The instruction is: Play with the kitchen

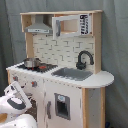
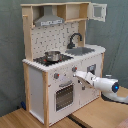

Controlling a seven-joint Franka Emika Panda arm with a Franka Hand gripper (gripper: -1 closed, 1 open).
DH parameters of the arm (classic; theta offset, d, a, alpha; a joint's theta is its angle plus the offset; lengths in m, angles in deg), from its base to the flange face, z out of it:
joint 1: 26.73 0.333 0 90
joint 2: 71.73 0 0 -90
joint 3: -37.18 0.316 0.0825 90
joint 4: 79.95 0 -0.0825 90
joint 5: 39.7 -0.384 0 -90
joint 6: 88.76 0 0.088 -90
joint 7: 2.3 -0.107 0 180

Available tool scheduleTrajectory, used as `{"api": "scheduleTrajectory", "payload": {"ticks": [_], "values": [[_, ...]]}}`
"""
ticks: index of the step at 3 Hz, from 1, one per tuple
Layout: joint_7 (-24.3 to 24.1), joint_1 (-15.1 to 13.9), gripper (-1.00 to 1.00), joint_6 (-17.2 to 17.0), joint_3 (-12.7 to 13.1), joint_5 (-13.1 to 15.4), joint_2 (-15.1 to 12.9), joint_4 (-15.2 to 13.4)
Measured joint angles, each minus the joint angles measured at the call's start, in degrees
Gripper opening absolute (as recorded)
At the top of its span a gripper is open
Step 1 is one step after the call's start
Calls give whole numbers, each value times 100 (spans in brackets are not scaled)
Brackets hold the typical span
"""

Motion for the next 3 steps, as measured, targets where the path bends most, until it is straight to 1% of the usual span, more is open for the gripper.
{"api": "scheduleTrajectory", "payload": {"ticks": [1, 2, 3], "values": [[-580, -3, 100, 43, 0, -26, 8, 2], [-1273, -9, 100, 45, 10, -32, 14, 7], [-1843, -62, 100, 34, 94, -32, 29, 6]]}}
